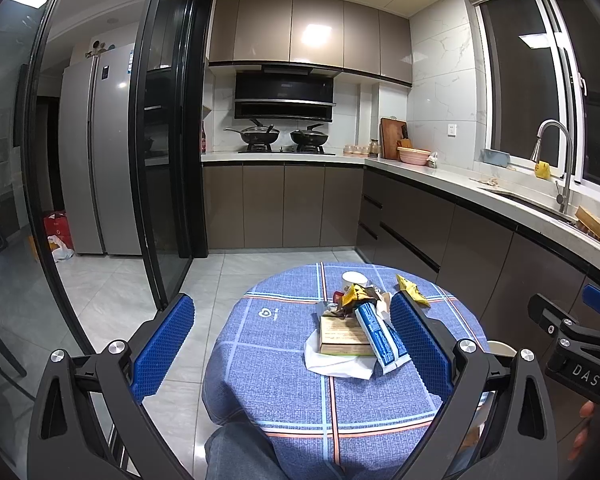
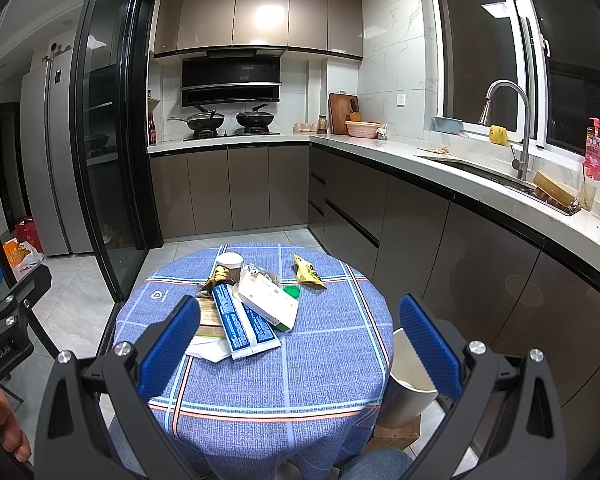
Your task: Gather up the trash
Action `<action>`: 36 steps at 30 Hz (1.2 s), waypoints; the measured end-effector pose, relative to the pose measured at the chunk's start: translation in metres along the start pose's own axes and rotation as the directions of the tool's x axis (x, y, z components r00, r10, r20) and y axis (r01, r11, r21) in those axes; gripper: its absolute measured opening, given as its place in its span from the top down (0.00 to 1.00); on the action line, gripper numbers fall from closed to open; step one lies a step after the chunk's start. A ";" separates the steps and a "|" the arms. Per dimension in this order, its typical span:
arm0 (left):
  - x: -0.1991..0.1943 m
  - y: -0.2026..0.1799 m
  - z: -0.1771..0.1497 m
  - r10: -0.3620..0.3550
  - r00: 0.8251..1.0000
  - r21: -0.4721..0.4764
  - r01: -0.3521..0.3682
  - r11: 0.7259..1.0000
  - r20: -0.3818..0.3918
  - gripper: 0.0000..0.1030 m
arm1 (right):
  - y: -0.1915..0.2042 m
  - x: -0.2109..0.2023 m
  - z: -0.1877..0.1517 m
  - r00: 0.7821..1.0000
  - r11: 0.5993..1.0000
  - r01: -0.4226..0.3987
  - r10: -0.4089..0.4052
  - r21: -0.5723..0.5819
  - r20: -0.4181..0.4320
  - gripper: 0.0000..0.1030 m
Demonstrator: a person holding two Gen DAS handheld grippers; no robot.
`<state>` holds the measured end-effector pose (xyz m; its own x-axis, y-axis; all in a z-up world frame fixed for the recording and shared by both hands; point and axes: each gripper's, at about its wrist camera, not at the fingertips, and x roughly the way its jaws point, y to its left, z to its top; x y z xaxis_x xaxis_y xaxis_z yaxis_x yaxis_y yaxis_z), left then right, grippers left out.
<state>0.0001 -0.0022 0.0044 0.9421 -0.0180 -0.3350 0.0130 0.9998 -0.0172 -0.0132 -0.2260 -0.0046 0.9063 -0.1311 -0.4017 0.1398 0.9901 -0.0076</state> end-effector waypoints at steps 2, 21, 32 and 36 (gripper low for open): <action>0.000 0.000 0.000 0.000 1.000 -0.001 0.000 1.000 0.000 0.08 | 0.000 0.000 0.000 1.000 1.000 0.000 0.000 0.000 0.000 0.03; 0.015 -0.003 -0.001 -0.004 0.999 0.000 0.004 1.000 -0.031 0.08 | 0.006 0.013 -0.003 1.000 1.000 0.004 -0.004 -0.002 -0.031 0.03; 0.043 -0.001 0.000 -0.013 0.997 -0.012 0.012 1.000 -0.073 0.08 | 0.005 0.037 -0.002 0.998 1.000 -0.008 0.008 -0.003 -0.066 0.03; 0.070 0.016 -0.005 -0.133 0.980 -0.094 0.120 0.988 -0.150 0.08 | -0.002 0.069 -0.013 0.985 0.990 -0.139 0.141 0.021 -0.098 0.03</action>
<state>0.0649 0.0127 -0.0236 0.8709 -0.1522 -0.4673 0.0938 0.9848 -0.1460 0.0441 -0.2367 -0.0439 0.8734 0.0152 -0.4869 0.0203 0.9975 0.0675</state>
